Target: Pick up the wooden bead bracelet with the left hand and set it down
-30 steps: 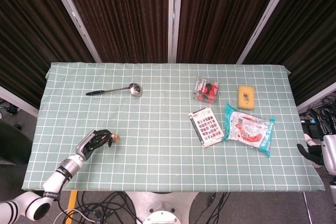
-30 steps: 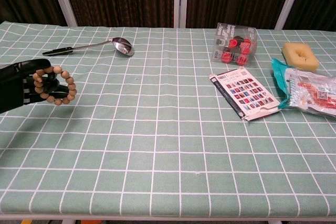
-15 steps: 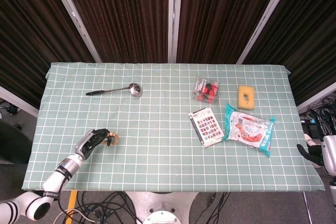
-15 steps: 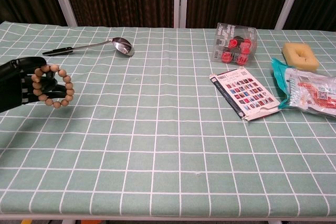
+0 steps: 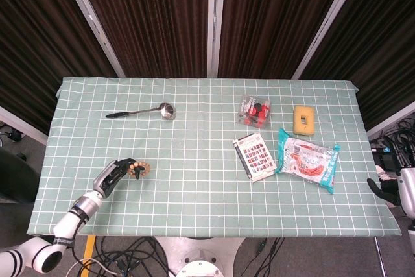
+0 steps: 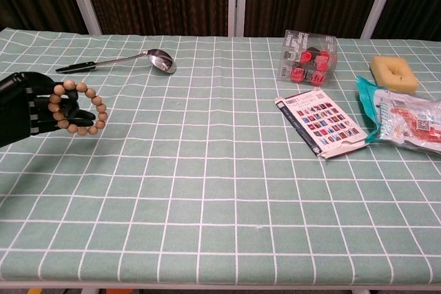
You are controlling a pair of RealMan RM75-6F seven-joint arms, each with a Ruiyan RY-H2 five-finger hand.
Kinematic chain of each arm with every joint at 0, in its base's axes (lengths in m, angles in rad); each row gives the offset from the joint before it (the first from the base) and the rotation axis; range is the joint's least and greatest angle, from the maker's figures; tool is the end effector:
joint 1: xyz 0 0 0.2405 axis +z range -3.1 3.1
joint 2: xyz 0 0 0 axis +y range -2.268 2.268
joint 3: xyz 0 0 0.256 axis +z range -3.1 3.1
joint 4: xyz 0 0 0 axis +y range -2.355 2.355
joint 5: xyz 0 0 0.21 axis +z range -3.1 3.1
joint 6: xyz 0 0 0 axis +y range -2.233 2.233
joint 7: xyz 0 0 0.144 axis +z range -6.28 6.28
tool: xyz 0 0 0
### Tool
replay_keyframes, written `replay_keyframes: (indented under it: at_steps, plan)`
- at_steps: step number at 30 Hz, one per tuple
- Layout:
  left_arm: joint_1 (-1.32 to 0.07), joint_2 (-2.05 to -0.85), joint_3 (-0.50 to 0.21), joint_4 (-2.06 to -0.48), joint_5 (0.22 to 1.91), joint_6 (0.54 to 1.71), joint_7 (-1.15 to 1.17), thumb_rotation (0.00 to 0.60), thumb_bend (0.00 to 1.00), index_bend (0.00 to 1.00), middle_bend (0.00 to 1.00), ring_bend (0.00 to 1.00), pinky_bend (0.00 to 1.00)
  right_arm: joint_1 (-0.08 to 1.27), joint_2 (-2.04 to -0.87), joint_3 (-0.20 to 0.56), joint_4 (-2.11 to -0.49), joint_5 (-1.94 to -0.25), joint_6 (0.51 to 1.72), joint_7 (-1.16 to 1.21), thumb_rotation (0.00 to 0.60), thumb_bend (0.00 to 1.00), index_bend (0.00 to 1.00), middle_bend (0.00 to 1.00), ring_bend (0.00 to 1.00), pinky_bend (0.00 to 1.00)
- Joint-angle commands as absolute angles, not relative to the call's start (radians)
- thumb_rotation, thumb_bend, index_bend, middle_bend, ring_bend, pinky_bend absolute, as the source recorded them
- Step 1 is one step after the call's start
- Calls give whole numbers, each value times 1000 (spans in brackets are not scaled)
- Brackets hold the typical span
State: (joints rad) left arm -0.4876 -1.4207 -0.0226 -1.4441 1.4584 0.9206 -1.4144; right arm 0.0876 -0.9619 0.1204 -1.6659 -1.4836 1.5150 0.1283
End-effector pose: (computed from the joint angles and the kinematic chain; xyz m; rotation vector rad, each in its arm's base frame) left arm -0.2495 0.2687 -0.0009 -0.8673 -2.4934 -1.4271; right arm -0.3014 -0.1955 0.2186 1.3141 -0.8435 1.0005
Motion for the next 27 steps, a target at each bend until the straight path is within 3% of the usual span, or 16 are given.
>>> replay_keyframes:
  at_steps: [1, 3, 9, 11, 13, 15, 22, 27]
  plan:
    - [-482, -1424, -21, -1440, 1463, 929, -1419, 70, 612, 507, 600, 310, 145, 87, -962, 121, -1666, -1485, 1516, 128, 600, 130, 45, 178, 0, 0]
    - [-479, -1426, -21, -1438, 1465, 936, -1417, 11, 554, 507, 599, 310, 145, 87, -962, 121, -1667, -1485, 1518, 127, 600, 130, 45, 178, 0, 0]
    - [-473, -1431, -17, -1437, 1476, 953, -1399, 0, 514, 507, 598, 310, 146, 84, -961, 122, -1668, -1486, 1523, 126, 600, 130, 45, 179, 0, 0]
    - [-475, -1432, -15, -1436, 1483, 954, -1394, 68, 515, 507, 602, 310, 145, 84, -961, 122, -1669, -1485, 1524, 125, 600, 130, 45, 179, 0, 0]
    - [-477, -1433, -14, -1434, 1487, 955, -1387, 213, 515, 507, 607, 310, 143, 84, -961, 122, -1668, -1484, 1523, 125, 600, 131, 46, 179, 0, 0]
    - [-478, -1435, -15, -1434, 1485, 953, -1386, 295, 515, 507, 613, 310, 141, 84, -962, 122, -1668, -1483, 1521, 125, 600, 130, 46, 180, 0, 0]
    - [-481, -1435, -18, -1432, 1473, 945, -1379, 349, 516, 521, 631, 310, 141, 85, -965, 124, -1664, -1480, 1520, 125, 600, 130, 45, 180, 0, 0]
    - [-480, -1436, -20, -1435, 1464, 940, -1376, 422, 515, 538, 644, 310, 145, 85, -966, 125, -1662, -1481, 1521, 125, 600, 130, 45, 180, 0, 0]
